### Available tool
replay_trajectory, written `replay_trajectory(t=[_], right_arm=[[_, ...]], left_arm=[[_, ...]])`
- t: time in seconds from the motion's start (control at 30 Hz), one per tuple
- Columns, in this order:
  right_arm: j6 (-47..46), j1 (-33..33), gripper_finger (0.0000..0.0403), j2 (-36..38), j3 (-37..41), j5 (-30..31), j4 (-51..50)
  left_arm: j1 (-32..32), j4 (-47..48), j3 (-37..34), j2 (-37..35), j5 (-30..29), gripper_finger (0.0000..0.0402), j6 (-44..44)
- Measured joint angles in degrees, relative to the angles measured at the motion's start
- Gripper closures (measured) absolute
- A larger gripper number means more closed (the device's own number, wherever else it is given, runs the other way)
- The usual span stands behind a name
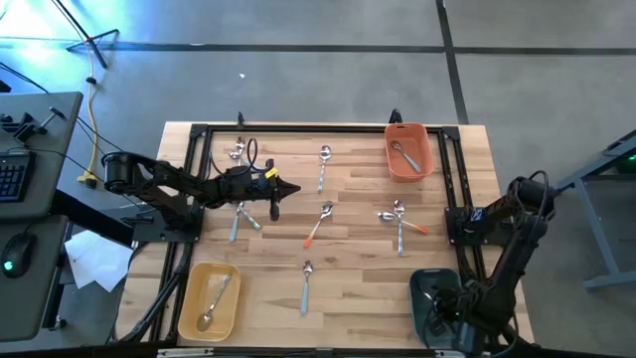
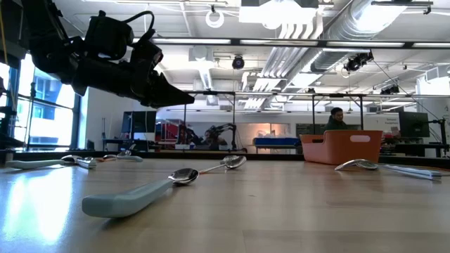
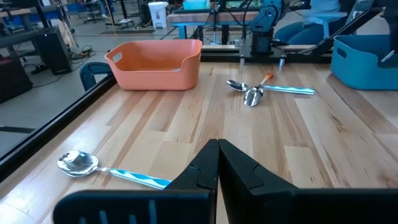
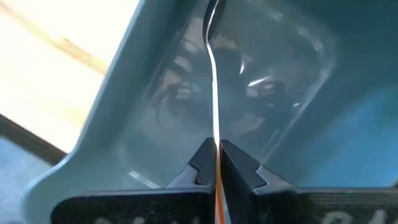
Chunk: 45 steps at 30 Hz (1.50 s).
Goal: Sort silverware by color (type)
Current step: Put the top middle orange spoon into the dark blue bin, then put the middle left light blue patterned spoon into the yellow bin
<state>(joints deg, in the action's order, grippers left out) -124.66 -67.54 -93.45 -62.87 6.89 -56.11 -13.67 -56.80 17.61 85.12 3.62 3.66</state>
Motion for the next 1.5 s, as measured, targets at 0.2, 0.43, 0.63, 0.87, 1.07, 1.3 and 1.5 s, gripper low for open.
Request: replay_trajectory(t=[0.2, 0.43, 0.63, 0.87, 1.07, 1.3, 1.5], right_arm=[[2.60, 2.59, 0.0346, 0.00, 0.00, -2.11, 0.07], [7.96, 5.89, 0.0310, 1.45, 0.00, -10.10, -0.24], [18.28, 9.54, 0.0392, 6.35, 0.00, -1.08, -1.76], [42.94, 16.27, 0.0400, 12.64, 0.00, 21.94, -4.32], [68.69, 24.59, 0.0402, 15.51, 0.00, 37.91, -0.87], [100.62, 39.48, 0.0403, 18.33, 7.55, 29.15, 28.45], [117.65, 53.03, 0.0403, 19.61, 23.76, 8.73, 63.99]], left_arm=[[0.00, 0.04, -0.01, 0.00, 0.00, 0.0401, 0.00], [0.00, 0.04, -0.02, 0.00, 0.02, 0.0402, -0.04], [0.00, 0.04, -0.02, 0.00, 0.02, 0.0401, -0.08], [0.00, 0.04, -0.02, 0.00, 0.04, 0.0401, -0.39], [0.00, 0.10, -0.02, 0.00, 0.06, 0.0401, -0.46], [0.00, 0.61, -0.02, 0.00, 0.07, 0.0402, -0.09], [0.00, 0.74, -0.01, 0.00, 0.09, 0.0401, -0.37]])
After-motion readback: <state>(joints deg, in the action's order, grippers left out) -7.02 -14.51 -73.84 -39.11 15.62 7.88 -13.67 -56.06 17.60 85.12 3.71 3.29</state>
